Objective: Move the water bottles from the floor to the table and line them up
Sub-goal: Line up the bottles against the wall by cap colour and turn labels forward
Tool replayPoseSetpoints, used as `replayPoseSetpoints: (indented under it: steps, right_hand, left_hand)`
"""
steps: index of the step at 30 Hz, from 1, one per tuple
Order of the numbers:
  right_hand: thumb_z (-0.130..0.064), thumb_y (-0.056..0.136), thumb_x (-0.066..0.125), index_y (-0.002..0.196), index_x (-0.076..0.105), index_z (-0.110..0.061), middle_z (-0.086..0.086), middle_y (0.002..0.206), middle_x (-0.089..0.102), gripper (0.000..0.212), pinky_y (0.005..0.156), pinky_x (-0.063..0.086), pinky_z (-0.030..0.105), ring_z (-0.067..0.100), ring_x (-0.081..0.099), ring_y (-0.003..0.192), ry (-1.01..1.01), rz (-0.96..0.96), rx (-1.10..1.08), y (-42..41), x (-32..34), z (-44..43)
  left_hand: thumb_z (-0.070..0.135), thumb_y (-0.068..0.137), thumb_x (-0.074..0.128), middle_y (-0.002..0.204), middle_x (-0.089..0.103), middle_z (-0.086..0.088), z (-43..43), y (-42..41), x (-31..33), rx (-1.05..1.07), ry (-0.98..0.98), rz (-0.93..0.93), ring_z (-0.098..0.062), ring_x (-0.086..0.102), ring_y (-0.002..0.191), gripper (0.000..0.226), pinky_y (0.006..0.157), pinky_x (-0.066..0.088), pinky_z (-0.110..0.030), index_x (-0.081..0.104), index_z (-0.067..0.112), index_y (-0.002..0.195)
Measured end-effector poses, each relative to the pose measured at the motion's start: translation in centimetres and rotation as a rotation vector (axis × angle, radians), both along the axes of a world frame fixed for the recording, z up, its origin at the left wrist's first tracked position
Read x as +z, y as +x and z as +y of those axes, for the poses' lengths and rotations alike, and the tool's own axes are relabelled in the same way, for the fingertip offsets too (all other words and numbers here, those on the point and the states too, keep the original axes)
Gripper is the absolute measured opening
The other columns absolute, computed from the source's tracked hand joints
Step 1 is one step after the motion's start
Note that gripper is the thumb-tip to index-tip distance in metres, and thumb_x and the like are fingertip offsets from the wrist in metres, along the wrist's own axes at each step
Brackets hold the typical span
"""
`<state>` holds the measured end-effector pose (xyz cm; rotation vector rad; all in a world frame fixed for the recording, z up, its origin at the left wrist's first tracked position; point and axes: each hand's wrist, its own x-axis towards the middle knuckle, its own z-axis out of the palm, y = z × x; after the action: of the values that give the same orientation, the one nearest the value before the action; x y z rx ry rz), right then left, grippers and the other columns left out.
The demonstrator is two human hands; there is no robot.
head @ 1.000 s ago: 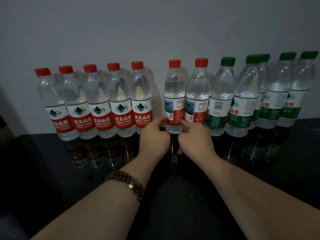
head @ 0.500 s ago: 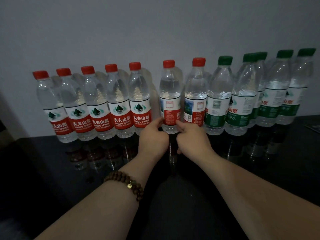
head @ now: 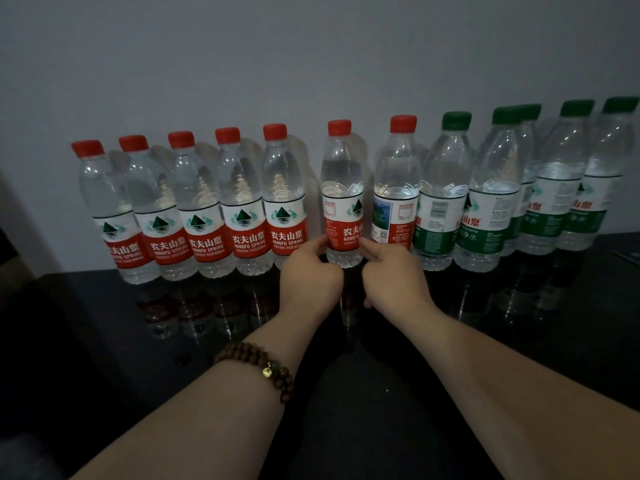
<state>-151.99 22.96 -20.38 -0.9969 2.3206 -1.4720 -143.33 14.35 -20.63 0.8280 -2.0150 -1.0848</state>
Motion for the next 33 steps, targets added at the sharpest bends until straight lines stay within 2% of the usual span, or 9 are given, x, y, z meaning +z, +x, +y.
replayPoseSetpoints:
  steps: [3, 6, 8, 10, 13, 21, 23, 28, 33]
  right_hand:
    - [-0.02, 0.065, 0.037, 0.153, 0.042, -0.042, -0.003, 0.144, 0.063, 0.091, 0.083, 0.063, 0.043, 0.03, 0.076, 0.083, 0.067, 0.028, 0.014, 0.1, 0.1, -0.1]
    - [-0.021, 0.067, 0.037, 0.151, 0.046, -0.042, -0.008, 0.148, 0.059, 0.087, 0.086, 0.062, 0.044, 0.029, 0.072, 0.1, 0.057, 0.041, 0.021, 0.3, 0.0, 0.1]
    - [-0.019, 0.069, 0.037, 0.15, 0.049, -0.04, -0.008, 0.146, 0.061, 0.084, 0.084, 0.062, 0.047, 0.03, 0.072, 0.1, 0.034, 0.04, 0.011, 0.3, 0.0, 0.1]
    - [-0.018, 0.066, 0.037, 0.15, 0.048, -0.04, -0.006, 0.146, 0.062, 0.088, 0.083, 0.062, 0.049, 0.034, 0.072, 0.1, 0.021, 0.031, -0.005, 0.2, 0.1, 0.1]
    - [-0.02, 0.064, 0.037, 0.153, 0.041, -0.047, 0.0, 0.141, 0.065, 0.092, 0.085, 0.062, 0.046, 0.035, 0.072, 0.096, 0.072, 0.056, 0.012, 0.3, 0.2, 0.1]
    - [-0.014, 0.062, 0.039, 0.15, 0.049, -0.041, -0.011, 0.136, 0.068, 0.092, 0.065, 0.065, 0.043, 0.015, 0.072, 0.069, 0.004, -0.027, 0.027, 0.0, 0.0, 0.1]
    - [-0.014, 0.061, 0.04, 0.151, 0.046, -0.042, -0.008, 0.131, 0.071, 0.094, 0.067, 0.065, 0.043, 0.011, 0.07, 0.073, 0.017, -0.031, 0.02, -0.1, -0.1, 0.0]
    - [-0.021, 0.065, 0.038, 0.157, 0.031, -0.046, -0.007, 0.152, 0.055, 0.096, 0.086, 0.061, 0.043, 0.03, 0.072, 0.097, 0.159, 0.067, 0.053, -0.1, 0.0, -0.1]
    - [-0.02, 0.072, 0.041, 0.155, 0.029, -0.052, -0.004, 0.148, 0.059, 0.09, 0.091, 0.056, 0.035, 0.027, 0.068, 0.112, 0.207, 0.15, 0.085, -0.7, -0.4, -0.1]
  left_hand:
    - [0.011, 0.075, 0.052, 0.135, 0.069, 0.006, 0.0, 0.1, 0.1, 0.03, -0.024, 0.006, -0.008, 0.062, 0.122, 0.07, 0.102, 0.05, -0.027, 0.061, 0.023, 0.144]
    - [0.0, 0.08, 0.054, 0.116, 0.068, 0.018, -0.1, 0.0, -0.2, 0.021, -0.003, 0.016, 0.015, 0.058, 0.085, 0.074, 0.075, 0.044, -0.01, 0.053, 0.025, 0.149]
    - [-0.001, 0.079, 0.054, 0.117, 0.069, 0.014, -0.1, -0.1, -0.2, 0.018, 0.002, 0.028, 0.02, 0.05, 0.074, 0.076, 0.066, 0.036, -0.005, 0.052, 0.026, 0.151]
    - [0.001, 0.08, 0.055, 0.127, 0.07, 0.01, -0.1, 0.0, -0.2, 0.054, -0.028, 0.045, 0.019, 0.052, 0.079, 0.072, 0.067, 0.035, -0.003, 0.056, 0.025, 0.147]
    - [0.001, 0.082, 0.055, 0.136, 0.068, 0.003, -0.2, -0.1, -0.1, 0.081, -0.093, 0.036, 0.006, 0.057, 0.104, 0.066, 0.077, 0.037, -0.006, 0.059, 0.022, 0.145]
    - [0.002, 0.083, 0.056, 0.138, 0.067, 0.001, -0.1, 0.0, 0.0, 0.117, -0.087, -0.019, -0.015, 0.062, 0.125, 0.066, 0.094, 0.043, -0.022, 0.058, 0.022, 0.146]
    - [0.007, 0.085, 0.056, 0.132, 0.071, 0.001, -0.2, 0.0, 0.1, 0.145, -0.075, -0.059, -0.015, 0.065, 0.12, 0.057, 0.09, 0.048, -0.023, 0.065, 0.021, 0.14]
    - [0.014, 0.091, 0.058, 0.129, 0.072, -0.001, -0.4, -0.1, -0.1, 0.176, -0.068, -0.13, -0.017, 0.065, 0.117, 0.046, 0.079, 0.041, -0.017, 0.069, 0.022, 0.134]
    - [0.02, 0.095, 0.057, 0.133, 0.07, -0.002, -0.7, -0.2, -0.2, 0.237, -0.072, -0.149, -0.022, 0.063, 0.123, 0.04, 0.086, 0.039, -0.023, 0.07, 0.023, 0.133]
